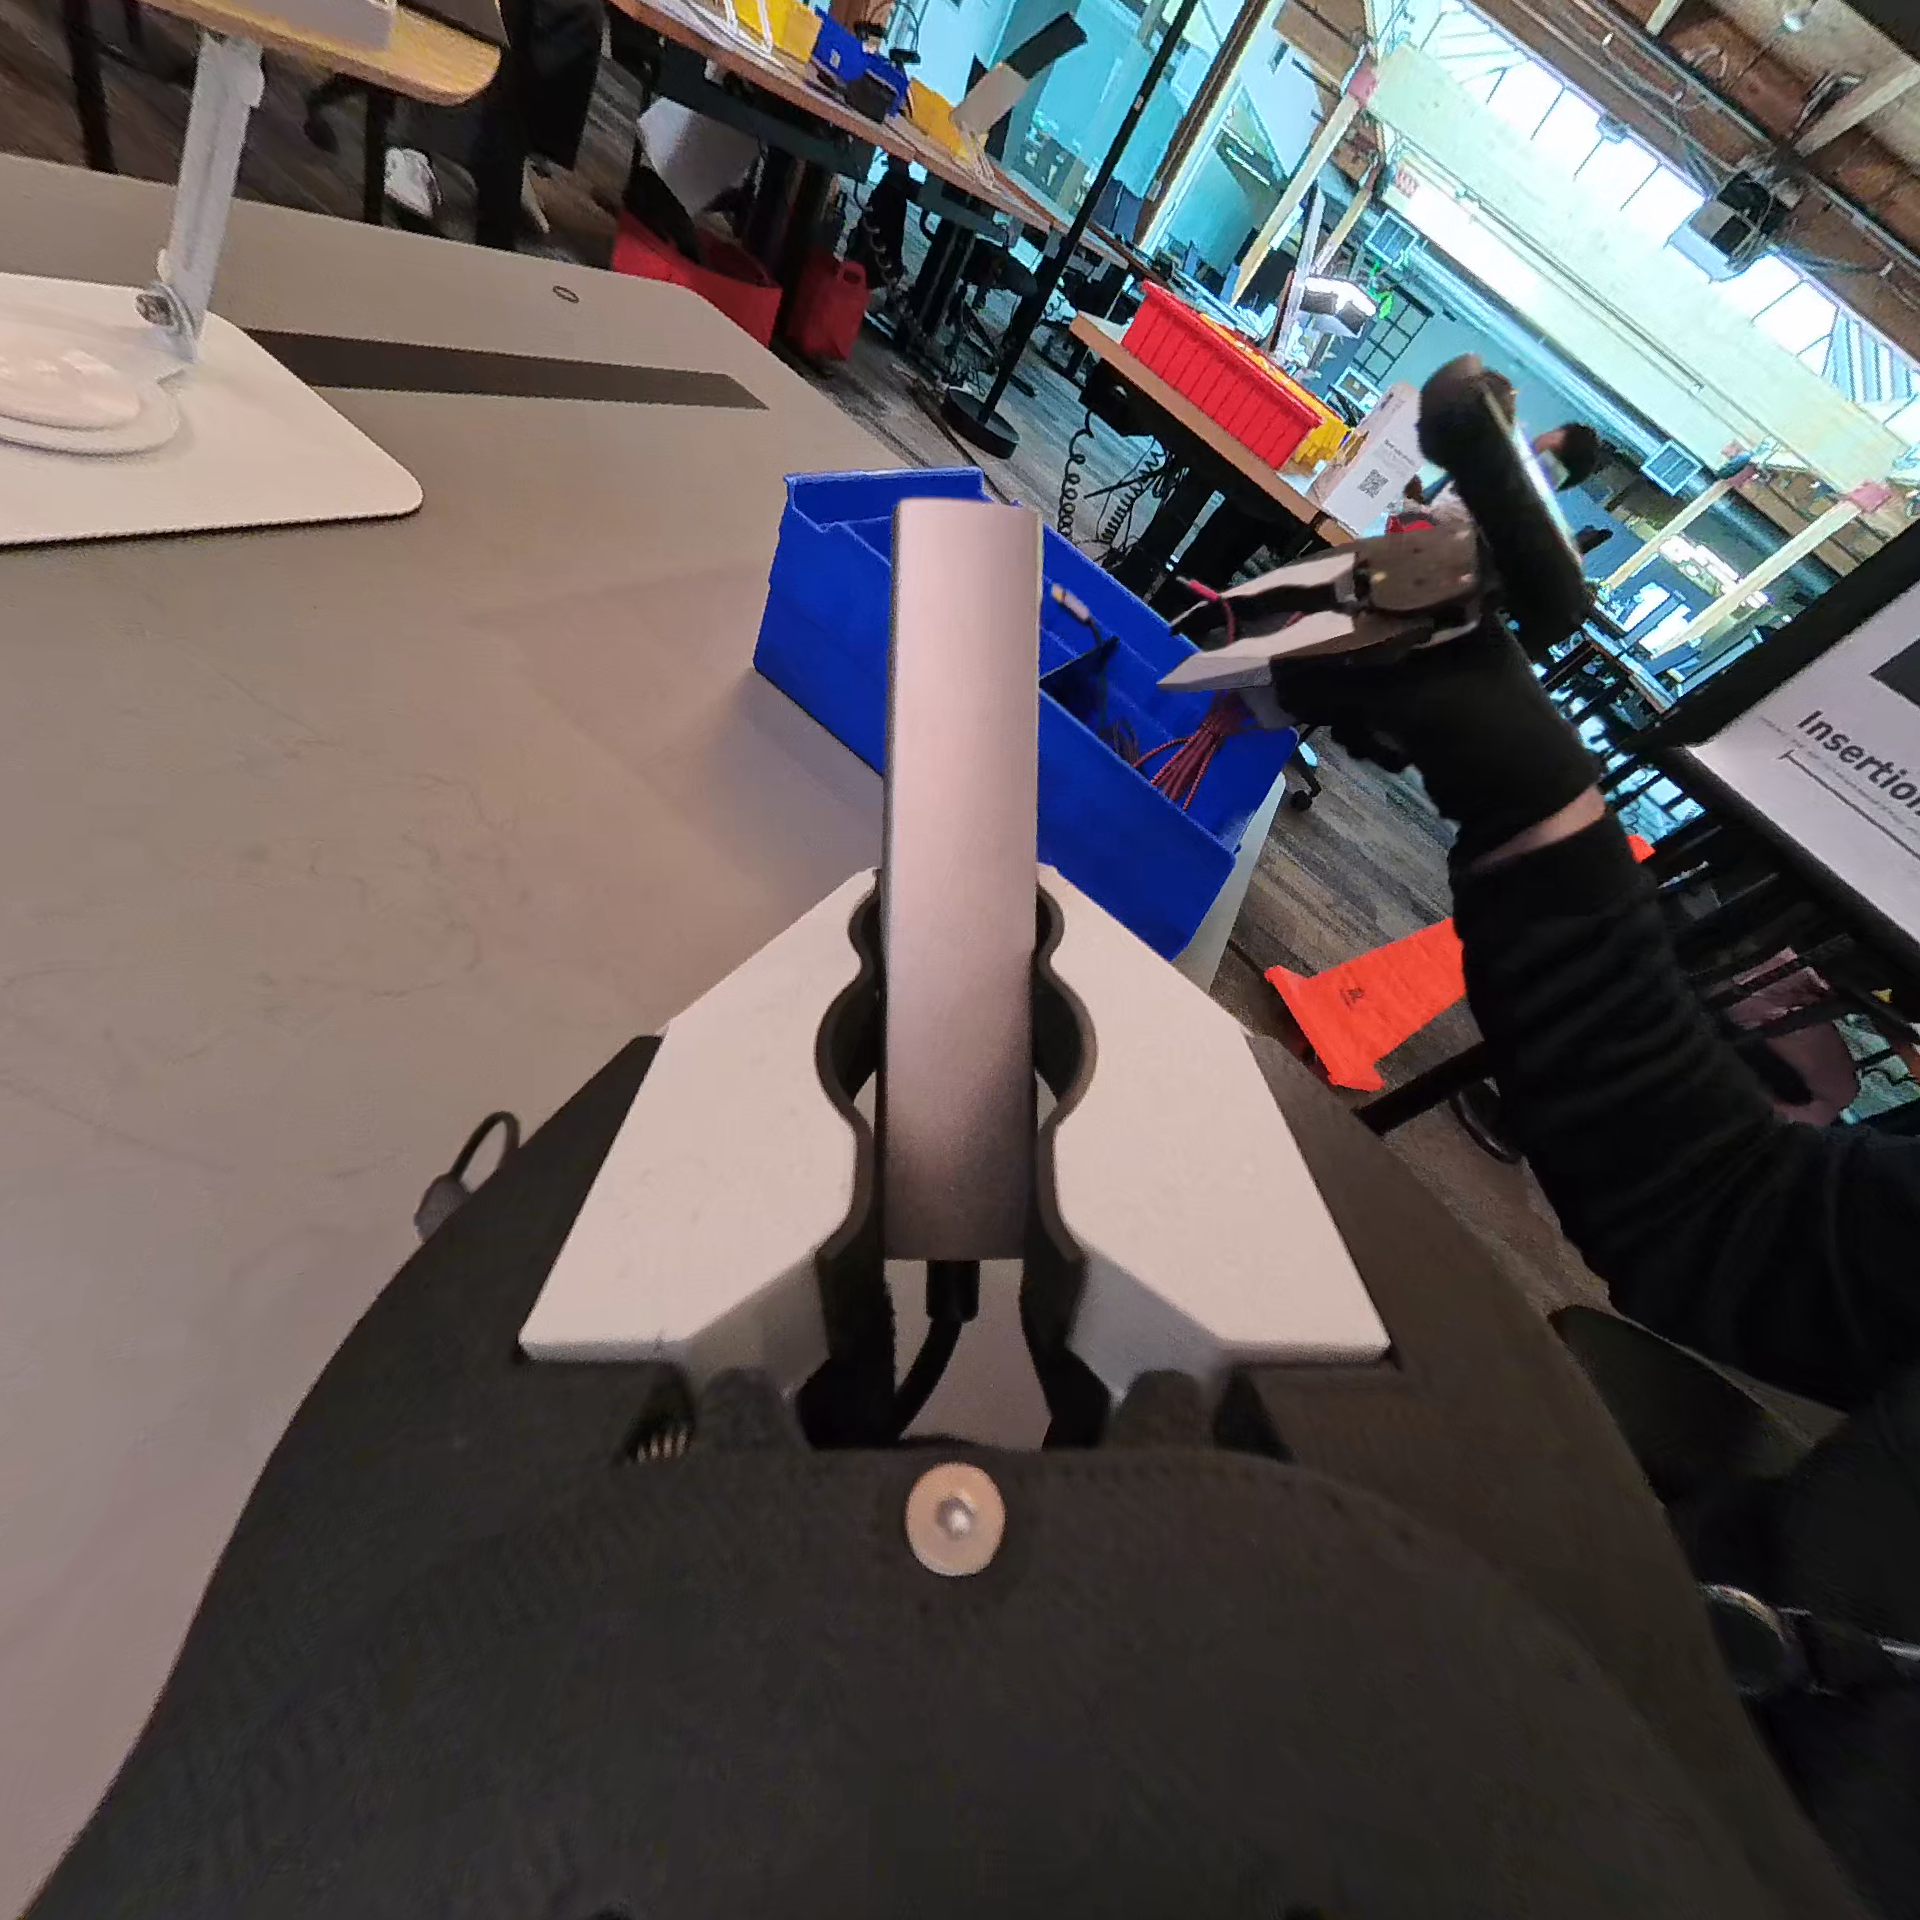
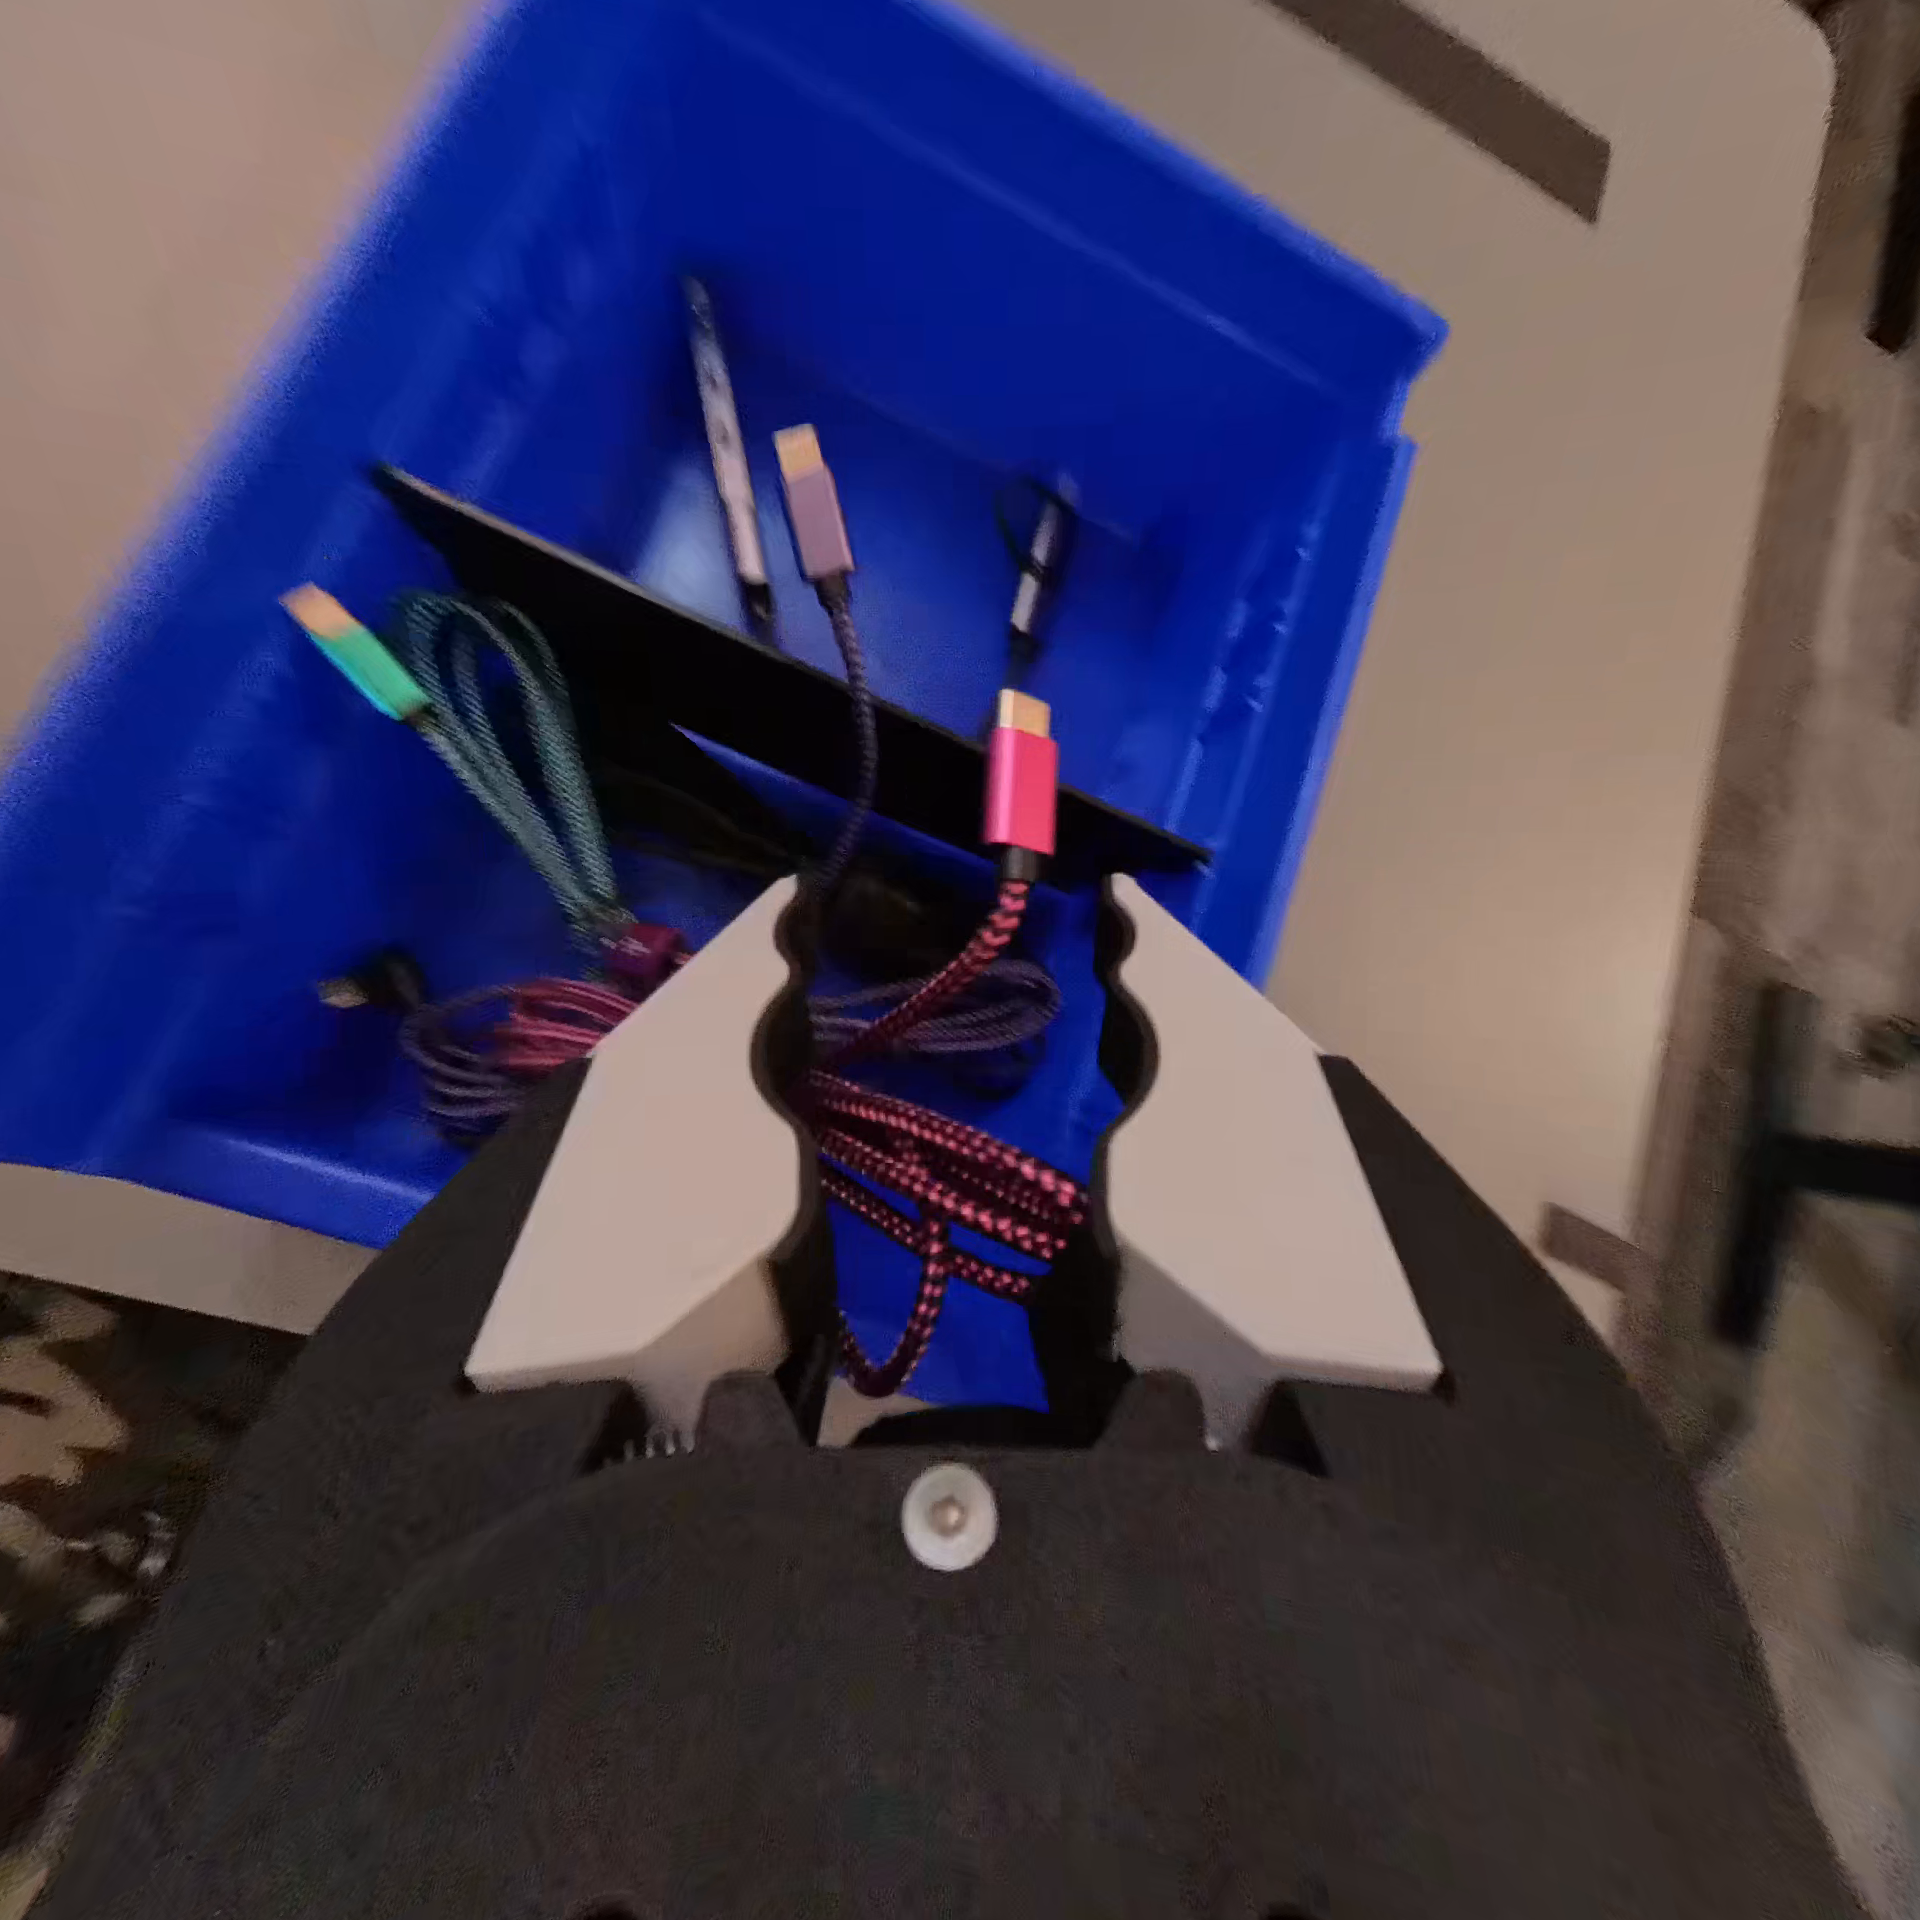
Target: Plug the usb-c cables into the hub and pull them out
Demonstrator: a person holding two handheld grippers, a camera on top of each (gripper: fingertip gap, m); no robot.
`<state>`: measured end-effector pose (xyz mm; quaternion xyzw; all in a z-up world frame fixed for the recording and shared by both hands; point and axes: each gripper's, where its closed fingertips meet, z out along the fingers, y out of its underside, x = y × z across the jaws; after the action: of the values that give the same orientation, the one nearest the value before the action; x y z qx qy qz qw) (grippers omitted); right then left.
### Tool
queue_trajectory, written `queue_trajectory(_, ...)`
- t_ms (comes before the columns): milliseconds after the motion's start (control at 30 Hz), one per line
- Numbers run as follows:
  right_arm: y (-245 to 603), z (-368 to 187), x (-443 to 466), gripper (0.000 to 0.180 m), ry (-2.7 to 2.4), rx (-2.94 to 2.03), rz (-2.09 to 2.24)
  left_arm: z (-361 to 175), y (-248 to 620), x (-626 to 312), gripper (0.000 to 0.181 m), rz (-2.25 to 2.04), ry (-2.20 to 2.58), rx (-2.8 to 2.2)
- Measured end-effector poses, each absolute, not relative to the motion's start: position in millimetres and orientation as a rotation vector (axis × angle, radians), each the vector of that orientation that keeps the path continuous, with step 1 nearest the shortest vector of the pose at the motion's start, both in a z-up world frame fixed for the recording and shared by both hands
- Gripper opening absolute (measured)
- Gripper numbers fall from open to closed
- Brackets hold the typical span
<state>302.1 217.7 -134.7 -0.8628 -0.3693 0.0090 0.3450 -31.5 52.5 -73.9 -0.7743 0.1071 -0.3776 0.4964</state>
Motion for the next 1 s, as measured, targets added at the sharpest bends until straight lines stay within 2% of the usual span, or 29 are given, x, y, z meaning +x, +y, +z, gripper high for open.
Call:
queue_trajectory(67,221.6,-140.1,316.2,0.056,-1.022,-2.263,-0.119,-75.3,52.5,-28.9,0.022,-0.917,0.268,-1.879)
queue_trajectory(133,217.9,-151.3,320.2,0.079,-1.092,-2.327,-0.113,-77.1,51.9,-27.1,0.022,-0.913,0.279,-1.889)
queue_trajectory(233,220.5,-147.7,328.2,0.106,-1.114,-2.335,-0.14,-79.0,50.9,-27.1,0.022,-0.891,0.295,-1.898)
queue_trajectory(267,219.6,-139.9,323.0,0.108,-1.096,-2.318,-0.073,-79.6,50.5,-27.2,0.022,-0.885,0.301,-1.902)
queue_trajectory(333,225.6,-113.4,320.9,0.102,-1.028,-2.235,-0.076,-79.2,50.3,-27.5,0.022,-0.868,0.312,-1.895)
queue_trajectory(433,207.4,-67.2,272.6,0.078,-1.044,-2.033,0.073,-77.4,51.8,-28.4,0.022,-0.779,0.347,-1.88)
queue_trajectory(567,122.4,-22.3,140.1,0.076,-1.208,-1.763,0.809,-75.5,55.8,-25.5,0.022,-0.506,0.473,-1.839)
queue_trajectory(733,49.4,-26.8,41.0,0.073,-1.378,-1.698,1.349,-69.2,53.2,-13.5,0.022,-0.154,0.641,-1.757)
queue_trajectory(900,23.2,-39.3,0.9,0.056,-1.405,-1.723,1.642,-67.8,45.3,-0.3,0.022,0.088,0.806,-1.649)
queue_trajectory(933,18.7,-39.2,-2.3,0.04,-1.409,-1.71,1.699,-69.1,44.3,1.6,0.022,0.119,0.827,-1.637)
queue_trajectory(1000,8.4,-38.7,-5.4,0.025,-1.427,-1.69,1.805,-73.1,43.2,4.8,0.021,0.177,0.873,-1.618)
